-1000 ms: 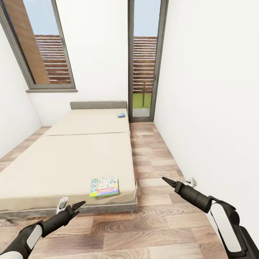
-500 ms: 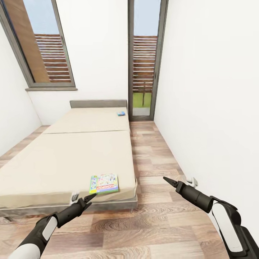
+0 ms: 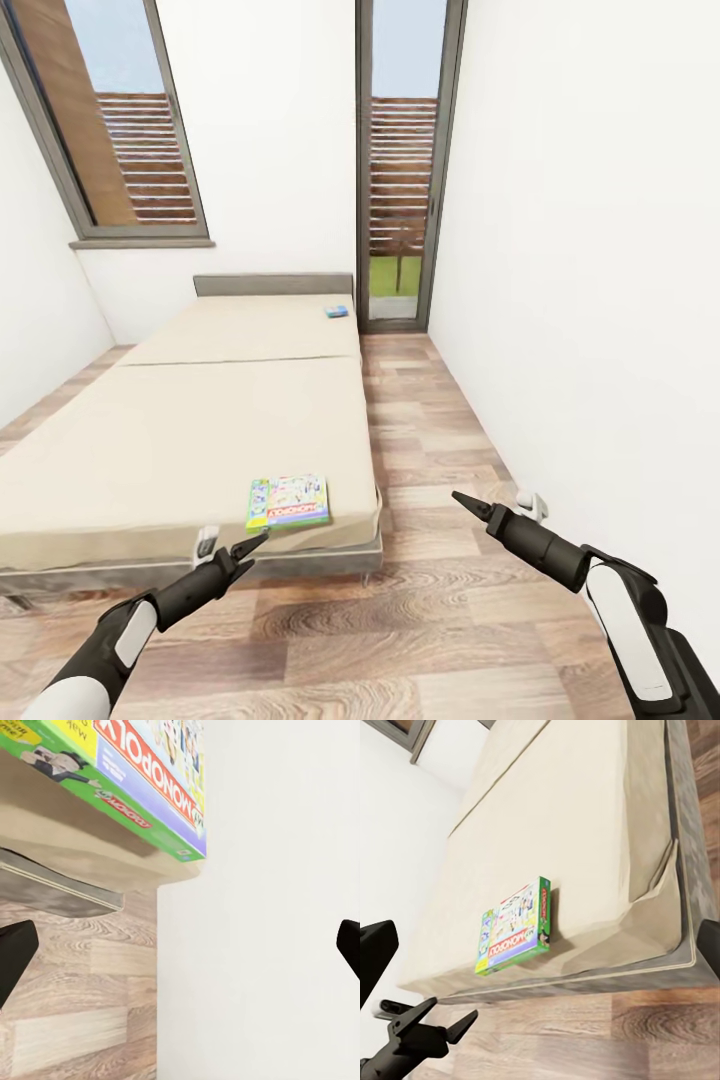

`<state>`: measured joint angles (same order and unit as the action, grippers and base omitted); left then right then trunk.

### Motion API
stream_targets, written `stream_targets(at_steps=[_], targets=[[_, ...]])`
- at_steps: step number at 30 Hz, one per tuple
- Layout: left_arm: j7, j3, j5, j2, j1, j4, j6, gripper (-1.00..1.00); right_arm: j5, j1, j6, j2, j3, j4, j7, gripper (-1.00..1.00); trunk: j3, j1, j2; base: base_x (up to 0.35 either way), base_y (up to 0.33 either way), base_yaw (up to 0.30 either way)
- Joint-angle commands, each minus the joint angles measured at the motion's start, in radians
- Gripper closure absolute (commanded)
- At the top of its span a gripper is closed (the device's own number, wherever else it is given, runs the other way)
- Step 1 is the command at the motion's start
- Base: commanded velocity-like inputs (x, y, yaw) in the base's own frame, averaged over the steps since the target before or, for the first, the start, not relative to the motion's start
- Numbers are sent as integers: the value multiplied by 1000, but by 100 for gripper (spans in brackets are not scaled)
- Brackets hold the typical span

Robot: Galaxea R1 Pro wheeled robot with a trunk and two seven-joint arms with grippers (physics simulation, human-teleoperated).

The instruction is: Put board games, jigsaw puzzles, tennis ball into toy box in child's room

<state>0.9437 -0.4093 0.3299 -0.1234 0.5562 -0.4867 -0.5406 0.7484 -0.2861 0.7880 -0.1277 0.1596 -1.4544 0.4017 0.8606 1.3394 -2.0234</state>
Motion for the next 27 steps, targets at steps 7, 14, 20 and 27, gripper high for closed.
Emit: stream_targets(at_steps=[7, 14, 20, 27], targets=[[59, -3, 4, -28, 1, 0, -14, -100, 0, -1, 4, 0, 0, 0, 3, -100, 23, 27, -50, 0, 0, 0], [106, -3, 4, -62, 1, 1, -23, -100, 0, -1, 2, 0, 1, 0, 3, -100, 45, 54, -99, 0, 0, 0], [116, -3, 5, -70, 1, 2, -32, -100, -1, -1, 1, 0, -1, 0, 3, -100, 64, 77, -141, 0, 0, 0], [120, -5, 6, -80, 1, 2, -38, -100, -1, -1, 0, 0, -1, -4, 6, -100, 86, 103, -190, 0, 0, 0]])
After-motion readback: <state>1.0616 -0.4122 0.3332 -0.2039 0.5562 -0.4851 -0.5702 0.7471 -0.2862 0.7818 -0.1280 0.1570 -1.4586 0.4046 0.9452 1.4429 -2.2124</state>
